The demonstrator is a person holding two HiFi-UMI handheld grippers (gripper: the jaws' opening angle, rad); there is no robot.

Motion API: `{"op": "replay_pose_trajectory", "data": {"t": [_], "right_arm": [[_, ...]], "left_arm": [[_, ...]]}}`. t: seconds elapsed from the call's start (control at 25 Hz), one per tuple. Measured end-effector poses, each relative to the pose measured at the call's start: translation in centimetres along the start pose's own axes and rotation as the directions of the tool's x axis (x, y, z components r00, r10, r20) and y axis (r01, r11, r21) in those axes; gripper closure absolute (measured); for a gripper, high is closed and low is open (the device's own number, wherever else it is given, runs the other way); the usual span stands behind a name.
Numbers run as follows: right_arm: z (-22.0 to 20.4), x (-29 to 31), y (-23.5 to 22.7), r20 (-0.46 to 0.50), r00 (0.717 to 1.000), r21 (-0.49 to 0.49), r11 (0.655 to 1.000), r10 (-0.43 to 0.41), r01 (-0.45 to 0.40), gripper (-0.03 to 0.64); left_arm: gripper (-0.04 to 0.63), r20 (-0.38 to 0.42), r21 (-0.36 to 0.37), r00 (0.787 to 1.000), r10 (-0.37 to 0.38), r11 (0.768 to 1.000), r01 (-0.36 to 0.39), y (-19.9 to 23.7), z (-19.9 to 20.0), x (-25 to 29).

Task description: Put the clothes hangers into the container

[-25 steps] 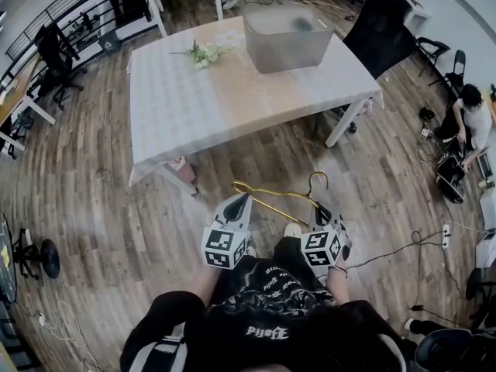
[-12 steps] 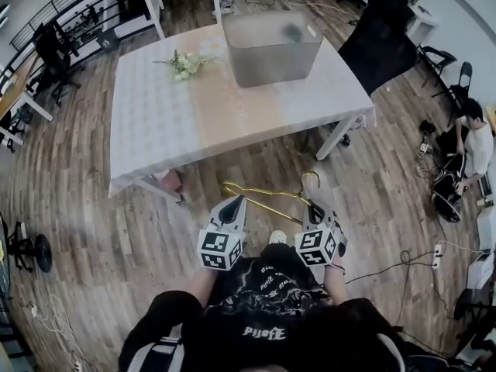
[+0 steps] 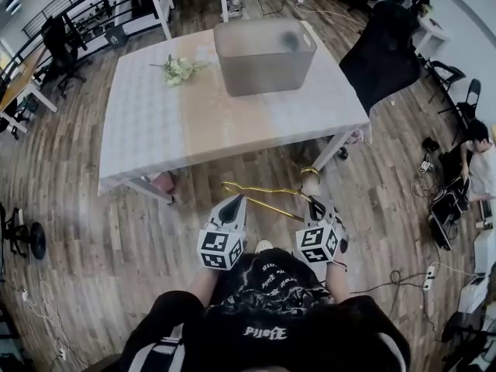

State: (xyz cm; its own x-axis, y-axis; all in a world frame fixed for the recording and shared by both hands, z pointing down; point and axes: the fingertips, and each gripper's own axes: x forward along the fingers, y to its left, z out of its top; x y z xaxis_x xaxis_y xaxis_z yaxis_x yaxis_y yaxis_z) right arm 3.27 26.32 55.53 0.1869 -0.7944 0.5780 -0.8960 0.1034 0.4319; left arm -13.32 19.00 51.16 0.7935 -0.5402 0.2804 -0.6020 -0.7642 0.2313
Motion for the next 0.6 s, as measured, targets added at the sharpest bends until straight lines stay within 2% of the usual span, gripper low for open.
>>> {"op": "replay_pose_trajectory", "data": {"t": [0.28, 0.6], "right_arm": [[-1.4, 1.3, -2.1, 0.007, 1.000, -0.003, 1.000, 0.028, -0.028, 0.609], [0.5, 4.9, -4.6, 0.042, 0.999, 0.006, 1.000, 0.021, -0.021, 0.608]], "left_arm": [[0.575, -0.002, -0.004, 1.000, -0.022, 1.000, 0.022, -1.7, -0.1, 1.6], [0.575, 0.000, -0.001, 1.000, 0.007, 1.000, -0.007, 2.1, 1.0, 6.4]]}}
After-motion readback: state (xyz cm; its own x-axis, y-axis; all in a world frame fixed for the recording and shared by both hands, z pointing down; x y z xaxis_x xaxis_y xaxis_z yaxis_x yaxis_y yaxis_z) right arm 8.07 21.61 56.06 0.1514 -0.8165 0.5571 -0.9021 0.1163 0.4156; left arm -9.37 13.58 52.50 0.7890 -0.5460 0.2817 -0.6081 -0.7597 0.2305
